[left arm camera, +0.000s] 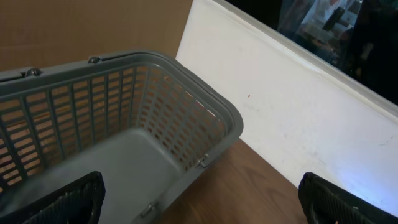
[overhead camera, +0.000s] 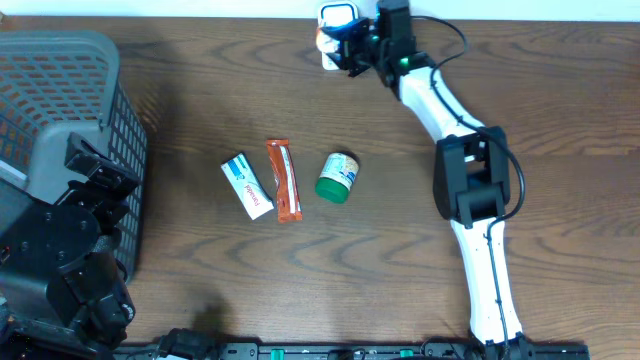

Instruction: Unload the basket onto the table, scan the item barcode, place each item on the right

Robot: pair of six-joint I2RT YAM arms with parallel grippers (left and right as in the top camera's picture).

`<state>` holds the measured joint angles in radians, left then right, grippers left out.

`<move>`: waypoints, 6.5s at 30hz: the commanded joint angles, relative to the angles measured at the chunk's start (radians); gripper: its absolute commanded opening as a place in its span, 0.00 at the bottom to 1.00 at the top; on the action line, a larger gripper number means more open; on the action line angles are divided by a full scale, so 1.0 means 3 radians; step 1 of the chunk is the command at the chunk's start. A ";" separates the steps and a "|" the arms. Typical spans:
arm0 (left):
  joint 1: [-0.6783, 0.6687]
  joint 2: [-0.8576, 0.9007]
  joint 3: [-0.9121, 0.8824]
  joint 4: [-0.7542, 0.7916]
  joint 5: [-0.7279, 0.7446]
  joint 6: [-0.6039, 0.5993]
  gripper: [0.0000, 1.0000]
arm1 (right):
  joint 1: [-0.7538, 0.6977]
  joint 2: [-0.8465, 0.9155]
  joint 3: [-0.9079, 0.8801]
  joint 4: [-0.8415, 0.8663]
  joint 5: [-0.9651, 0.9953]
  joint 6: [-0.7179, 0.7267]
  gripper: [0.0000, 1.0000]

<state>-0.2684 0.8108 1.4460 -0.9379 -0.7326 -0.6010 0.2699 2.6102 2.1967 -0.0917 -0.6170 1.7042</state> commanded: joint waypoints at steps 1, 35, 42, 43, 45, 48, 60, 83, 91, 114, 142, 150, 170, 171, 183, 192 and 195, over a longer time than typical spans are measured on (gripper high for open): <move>0.0020 0.0000 -0.0010 -0.0003 -0.0042 0.0055 1.00 | -0.0075 -0.0042 0.0037 0.0029 -0.0225 0.0506 0.02; 0.0020 0.0000 -0.0010 -0.0003 -0.0042 0.0055 1.00 | -0.0206 -0.1795 0.0039 -0.3166 0.2711 -0.3035 0.01; 0.0020 0.0000 -0.0010 -0.0003 -0.0042 0.0055 1.00 | -0.0898 -0.1770 -0.0066 -0.4177 0.3543 -0.3040 0.01; 0.0020 0.0000 -0.0010 -0.0003 -0.0042 0.0055 1.00 | -0.1050 -0.1768 -0.0127 -0.4218 0.3592 -0.3040 0.01; 0.0020 0.0000 -0.0010 -0.0003 -0.0042 0.0055 1.00 | -0.1328 -0.1768 -0.0286 -0.4220 0.3723 -0.2993 0.01; 0.0020 0.0000 -0.0010 -0.0003 -0.0042 0.0055 1.00 | -0.1732 -0.1768 -0.0575 -0.4185 0.3811 -0.2878 0.01; 0.0020 0.0000 -0.0010 -0.0003 -0.0042 0.0055 1.00 | -0.2639 -0.1769 -0.1512 -0.3675 0.3773 -0.2942 0.48; 0.0020 0.0000 -0.0010 -0.0003 -0.0042 0.0055 1.00 | -0.1254 -0.2324 -0.0465 -0.4360 0.2211 -0.3389 0.99; 0.0020 0.0000 -0.0010 -0.0003 -0.0042 0.0055 1.00 | 0.0216 -0.2304 -0.0916 -0.4119 0.1996 -0.2886 0.99; 0.0020 0.0000 -0.0010 -0.0003 -0.0042 0.0055 1.00 | 0.1329 -0.2234 -0.2447 -0.2614 0.1949 -0.1990 0.99; 0.0020 0.0000 -0.0010 -0.0003 -0.0042 0.0055 1.00 | 0.1329 -0.1812 -0.2529 -0.2322 0.1596 -0.2005 0.70; 0.0020 0.0000 -0.0010 -0.0003 -0.0042 0.0055 1.00 | 0.1278 -0.1812 -0.2525 -0.2324 0.1076 -0.2158 0.63; 0.0020 0.0000 -0.0010 -0.0003 -0.0042 0.0055 1.00 | 0.0649 -0.1812 -0.2525 -0.2457 -0.0584 -0.2468 0.45; 0.0020 0.0000 -0.0010 -0.0003 -0.0042 0.0055 1.00 | 0.0621 -0.1812 -0.2525 -0.2454 -0.0690 -0.2468 0.45; 0.0020 0.0000 -0.0010 -0.0003 -0.0042 0.0055 1.00 | 0.0370 -0.1812 -0.2525 -0.2513 -0.1010 -0.2476 0.48; 0.0020 0.0000 -0.0010 -0.0003 -0.0042 0.0055 1.00 | 0.0371 -0.1812 -0.2527 -0.2781 -0.1029 -0.2468 0.51; 0.0020 0.0000 -0.0010 -0.0003 -0.0042 0.0055 1.00 | 0.0374 -0.1812 -0.2533 -0.2815 -0.1043 -0.2468 0.51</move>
<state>-0.2684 0.8108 1.4456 -0.9382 -0.7326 -0.6006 0.3817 2.0621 1.4403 -0.9283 -0.8795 0.9794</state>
